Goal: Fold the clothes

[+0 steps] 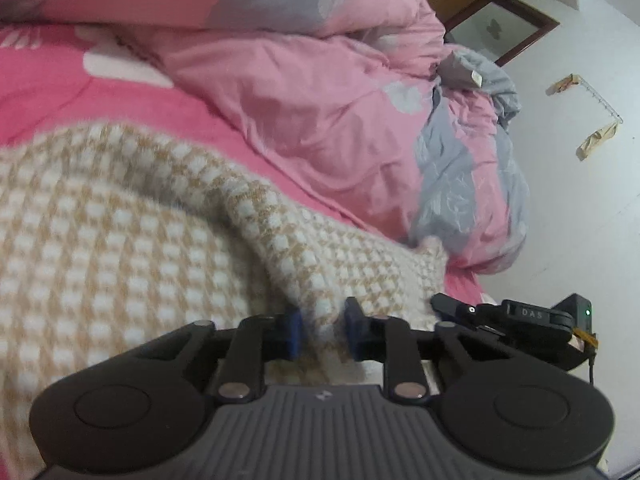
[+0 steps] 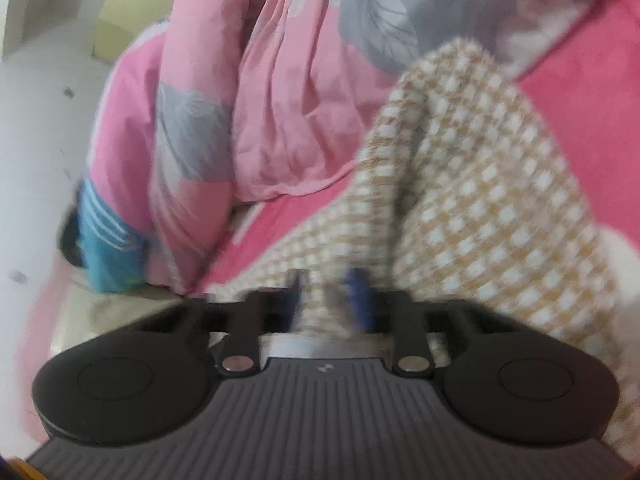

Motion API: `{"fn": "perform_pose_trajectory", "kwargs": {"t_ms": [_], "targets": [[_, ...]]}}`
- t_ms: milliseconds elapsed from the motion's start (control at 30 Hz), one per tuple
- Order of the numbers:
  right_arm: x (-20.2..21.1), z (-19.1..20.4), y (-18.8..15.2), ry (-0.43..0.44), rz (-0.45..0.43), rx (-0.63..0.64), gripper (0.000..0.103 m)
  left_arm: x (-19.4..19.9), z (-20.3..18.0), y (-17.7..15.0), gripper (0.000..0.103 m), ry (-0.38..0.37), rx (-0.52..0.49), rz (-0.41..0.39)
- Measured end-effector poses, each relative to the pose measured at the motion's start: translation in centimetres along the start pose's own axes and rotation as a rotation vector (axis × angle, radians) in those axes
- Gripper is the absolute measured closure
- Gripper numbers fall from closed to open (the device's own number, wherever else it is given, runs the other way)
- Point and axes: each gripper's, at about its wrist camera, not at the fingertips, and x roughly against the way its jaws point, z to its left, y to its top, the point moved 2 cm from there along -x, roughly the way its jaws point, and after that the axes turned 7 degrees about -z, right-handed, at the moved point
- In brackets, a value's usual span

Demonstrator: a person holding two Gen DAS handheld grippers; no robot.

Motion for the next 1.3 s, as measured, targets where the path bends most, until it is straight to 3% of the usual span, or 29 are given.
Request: {"fn": "perform_pose_trajectory", "kwargs": {"t_ms": [233,400,500,567,600,633,733,767,833,900,1000,1067,1167,1300], "targets": [[-1.6,1.1,2.4,-0.020,-0.106,0.101,0.100,-1.3,-0.1,0.8,0.086,0.039,-0.079,-0.041],[-2.9,0.4,1.8,-0.146,-0.065,0.236,0.101,-0.9,-0.4,-0.2,0.081,0.090,-0.211,-0.045],[-2.2,1.1,0.7,-0.193,-0.078,0.320,0.094,0.0,-0.6,-0.2,0.067,0.096,-0.237,-0.066],[-1.2,2.5,0.3,-0.230,-0.095,0.390,0.094,1.5,-1.2,-0.1,0.050,0.139,-0.272,-0.105],[-0.6,3.6,0.1,-0.250,-0.111,0.452,0.094,2.4,-1.5,-0.1,0.034,0.171,-0.297,-0.137],[-0.1,4.8,-0.2,-0.261,-0.128,0.515,0.094,3.4,-2.0,-0.2,0.026,0.211,-0.329,-0.182],[0.6,7.4,-0.6,-0.210,-0.157,0.621,0.094,5.6,-4.5,-0.9,0.025,0.275,-0.456,-0.313],[0.3,7.9,-0.8,-0.188,-0.156,0.625,0.094,5.4,-5.4,-1.1,0.025,0.247,-0.491,-0.314],[-0.8,8.1,-1.5,-0.173,-0.137,0.632,0.094,4.4,-6.5,-1.5,0.026,0.196,-0.524,-0.286],[-2.7,6.8,-3.0,-0.201,-0.079,0.627,0.094,2.6,-6.6,-1.9,0.030,0.164,-0.488,-0.236],[-3.9,4.5,-5.3,-0.197,-0.086,0.614,0.094,0.1,-5.1,-2.6,0.034,0.219,-0.447,-0.151],[-3.3,4.7,-4.5,-0.185,-0.079,0.581,0.094,-0.7,-3.8,-3.0,0.037,0.247,-0.420,-0.120],[-2.4,6.5,-2.3,-0.180,-0.112,0.571,0.093,-0.2,-2.8,-3.1,0.038,0.201,-0.389,-0.136],[-3.1,7.7,-0.2,-0.204,-0.210,0.607,0.093,-0.2,-3.0,-3.3,0.038,0.205,-0.398,-0.136]]}}
